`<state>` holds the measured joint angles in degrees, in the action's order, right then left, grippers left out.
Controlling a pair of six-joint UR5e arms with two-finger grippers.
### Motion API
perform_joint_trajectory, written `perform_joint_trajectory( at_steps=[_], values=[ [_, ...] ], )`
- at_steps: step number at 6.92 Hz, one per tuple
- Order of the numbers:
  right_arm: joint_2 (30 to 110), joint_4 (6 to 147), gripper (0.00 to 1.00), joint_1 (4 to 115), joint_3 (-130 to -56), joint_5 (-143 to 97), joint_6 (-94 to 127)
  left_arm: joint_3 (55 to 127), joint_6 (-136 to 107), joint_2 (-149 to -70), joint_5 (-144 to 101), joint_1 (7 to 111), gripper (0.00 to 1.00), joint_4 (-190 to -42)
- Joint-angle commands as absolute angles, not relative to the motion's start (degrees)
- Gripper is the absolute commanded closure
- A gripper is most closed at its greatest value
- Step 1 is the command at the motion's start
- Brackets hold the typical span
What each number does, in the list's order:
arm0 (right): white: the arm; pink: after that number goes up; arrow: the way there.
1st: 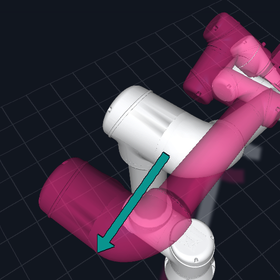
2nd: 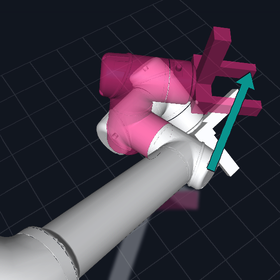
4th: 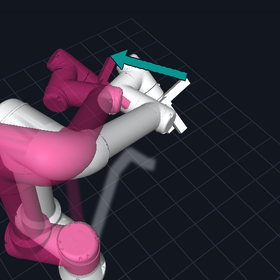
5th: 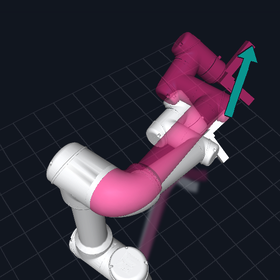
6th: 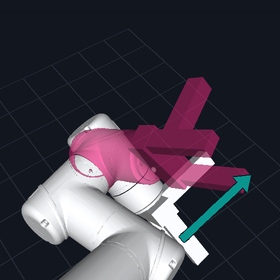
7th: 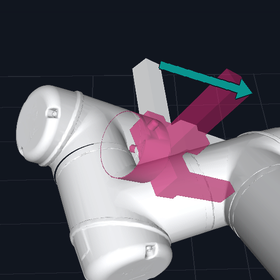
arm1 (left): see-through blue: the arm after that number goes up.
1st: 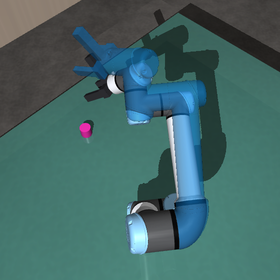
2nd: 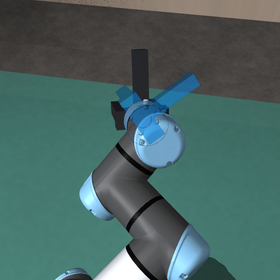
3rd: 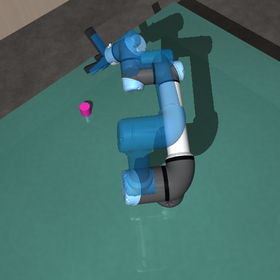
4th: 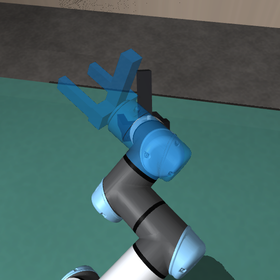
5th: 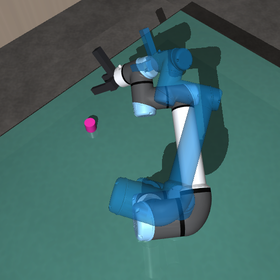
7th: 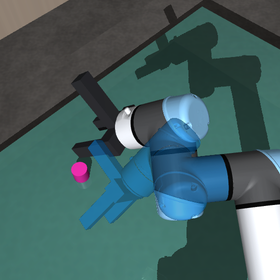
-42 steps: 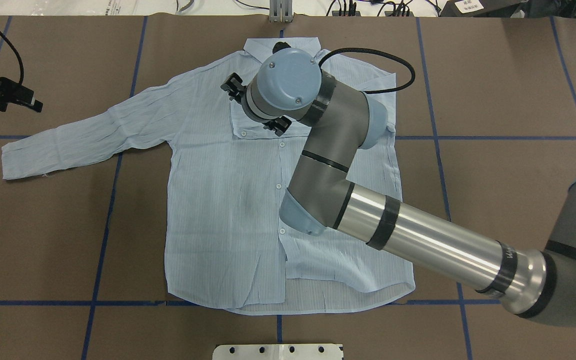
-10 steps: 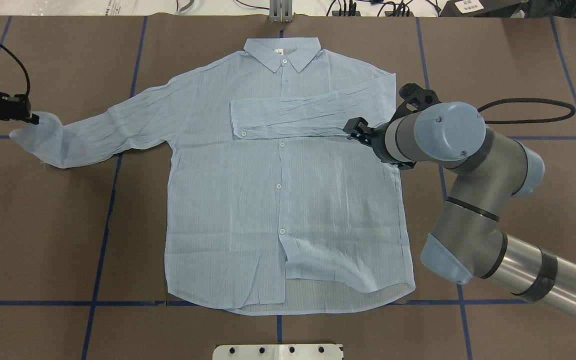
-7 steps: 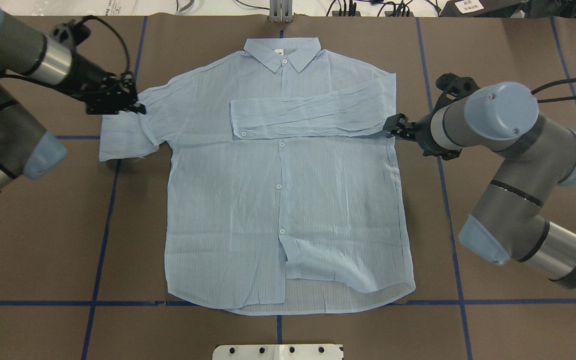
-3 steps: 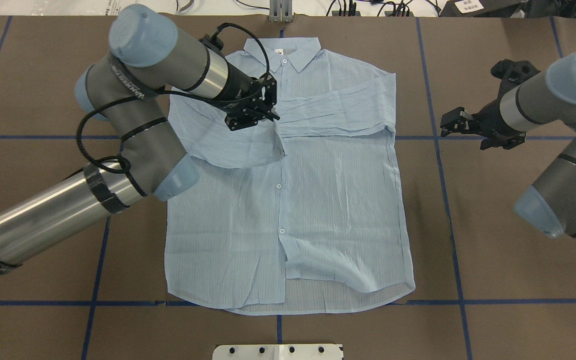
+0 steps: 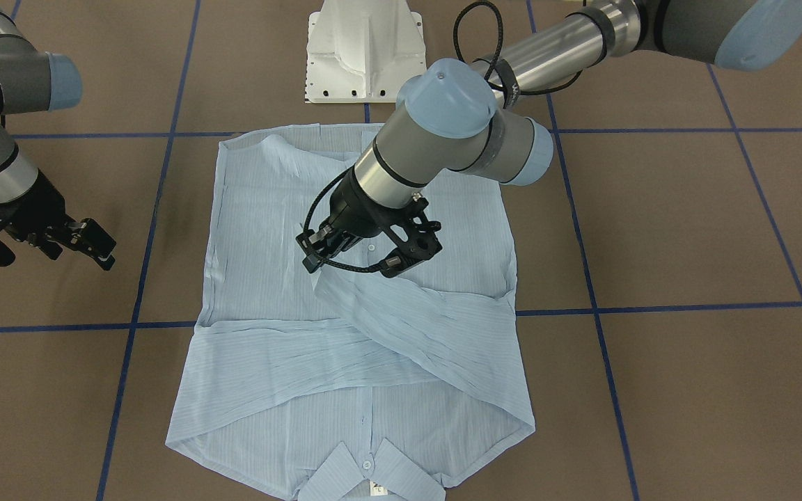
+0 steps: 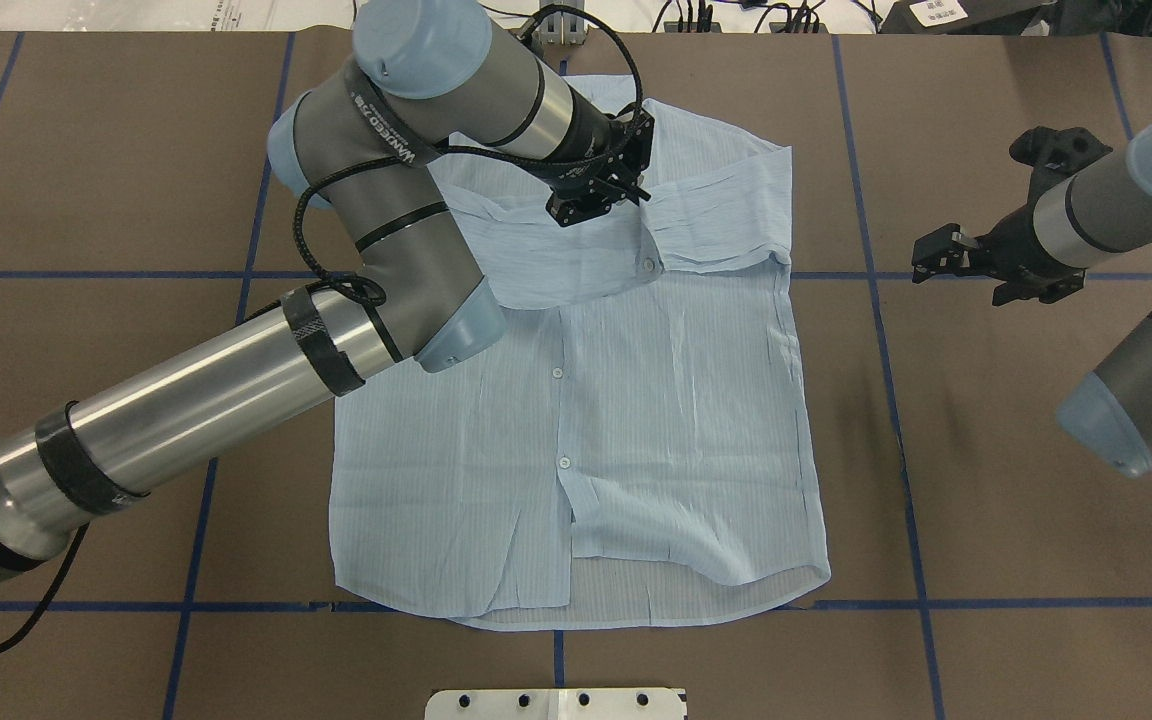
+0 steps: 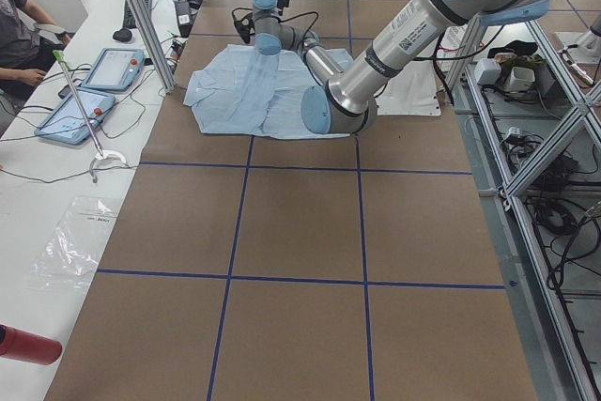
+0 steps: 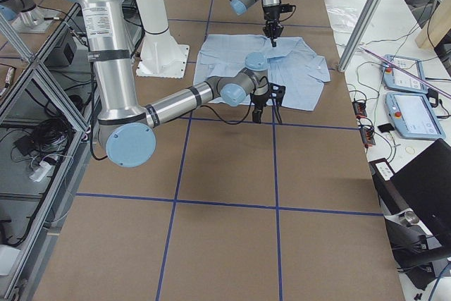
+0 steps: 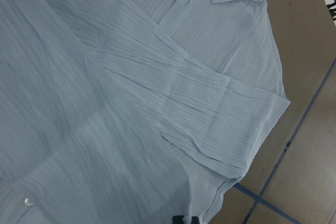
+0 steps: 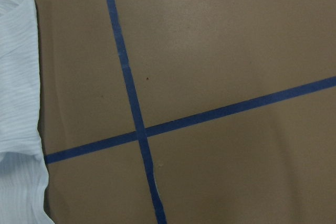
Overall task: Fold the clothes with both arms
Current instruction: 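Lay the sleeve across the shirt with the left gripper and release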
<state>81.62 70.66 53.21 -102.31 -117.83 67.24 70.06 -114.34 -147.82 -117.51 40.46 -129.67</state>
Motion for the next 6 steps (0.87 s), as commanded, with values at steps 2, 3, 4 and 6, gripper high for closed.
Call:
perform_joint_trajectory(
  at_steps=[2, 3, 4, 6],
  values=[
    [81.7, 70.7, 0.01, 53.2, -101.3, -117.9, 67.0, 67.4, -114.1, -150.2, -114.9, 40.3, 1.0, -130.2],
    [81.8, 70.7, 0.01, 53.2, -101.3, -117.9, 67.0, 66.5, -114.2, -150.9, -114.1, 40.2, 0.88, -130.2],
    [81.8, 70.7, 0.01, 53.2, -101.2, -117.8, 67.0, 66.5, -114.1, -151.2, -114.0, 40.0, 0.31, -130.2],
    [81.7, 70.7, 0.01, 53.1, -101.3, -117.8, 67.5, 69.8, -114.3, -151.8, -109.7, 40.0, 0.01, -129.2]
  ],
)
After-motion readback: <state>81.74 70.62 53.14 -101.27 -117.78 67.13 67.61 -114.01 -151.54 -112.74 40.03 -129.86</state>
